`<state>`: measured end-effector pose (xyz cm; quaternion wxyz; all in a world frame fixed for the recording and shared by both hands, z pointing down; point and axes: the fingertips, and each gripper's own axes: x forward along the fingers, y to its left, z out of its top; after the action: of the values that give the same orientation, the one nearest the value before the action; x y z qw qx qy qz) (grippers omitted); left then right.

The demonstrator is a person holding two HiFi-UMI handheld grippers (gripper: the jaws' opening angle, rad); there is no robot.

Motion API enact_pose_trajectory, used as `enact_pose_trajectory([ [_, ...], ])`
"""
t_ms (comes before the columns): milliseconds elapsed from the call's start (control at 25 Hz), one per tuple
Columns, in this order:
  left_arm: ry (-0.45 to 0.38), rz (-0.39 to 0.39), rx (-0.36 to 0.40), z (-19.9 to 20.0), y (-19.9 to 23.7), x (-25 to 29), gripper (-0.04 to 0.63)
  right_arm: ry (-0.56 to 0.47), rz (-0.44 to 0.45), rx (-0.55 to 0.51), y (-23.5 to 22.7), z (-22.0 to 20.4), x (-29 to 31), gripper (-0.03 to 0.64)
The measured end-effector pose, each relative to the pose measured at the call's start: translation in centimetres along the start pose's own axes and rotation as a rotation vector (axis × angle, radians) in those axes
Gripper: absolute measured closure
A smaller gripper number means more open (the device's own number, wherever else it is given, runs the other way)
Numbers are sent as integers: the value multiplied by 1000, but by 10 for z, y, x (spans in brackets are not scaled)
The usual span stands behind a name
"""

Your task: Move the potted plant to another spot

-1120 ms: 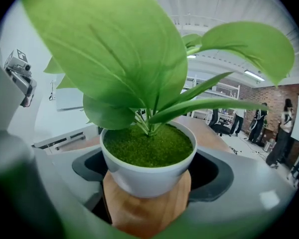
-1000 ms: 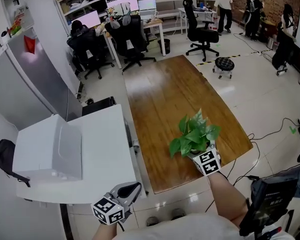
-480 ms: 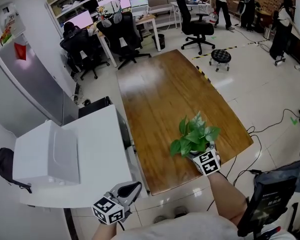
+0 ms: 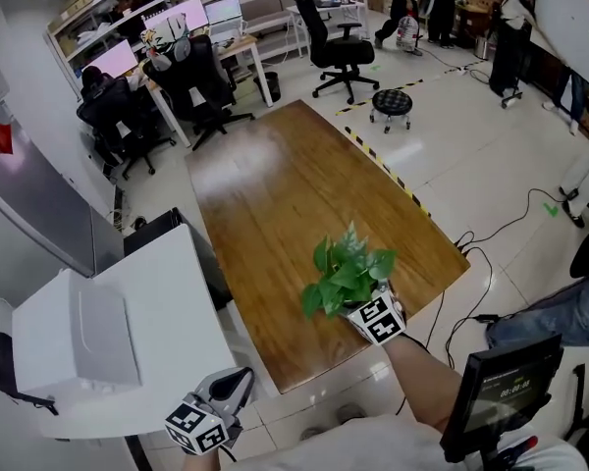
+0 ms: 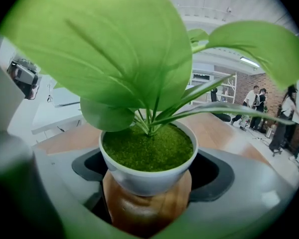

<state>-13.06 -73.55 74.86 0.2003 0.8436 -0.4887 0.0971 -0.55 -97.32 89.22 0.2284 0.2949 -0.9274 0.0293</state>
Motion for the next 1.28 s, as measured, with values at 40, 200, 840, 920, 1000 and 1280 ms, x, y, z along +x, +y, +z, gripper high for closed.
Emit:
enact_pose_trajectory([
  [40, 0, -2, -1, -1, 0, 1, 600, 1, 0, 7, 0, 1, -2, 141],
  [200, -2, -6, -5, -3, -3, 0, 600, 56, 24, 54, 2, -12, -8, 107],
  [840, -56, 51, -42, -14, -7, -19, 600, 9, 100, 105, 6, -7, -76, 110],
  [920, -67, 67, -46, -16, -6, -27, 600, -36, 115, 132, 8, 8, -100, 156],
  [1000, -85, 85, -54, -17, -5, -36, 600, -119, 128, 202, 11, 31, -124, 196],
  [1280, -123, 70, -33, -16, -34, -77, 600, -325, 263, 388, 64, 94, -191, 342],
])
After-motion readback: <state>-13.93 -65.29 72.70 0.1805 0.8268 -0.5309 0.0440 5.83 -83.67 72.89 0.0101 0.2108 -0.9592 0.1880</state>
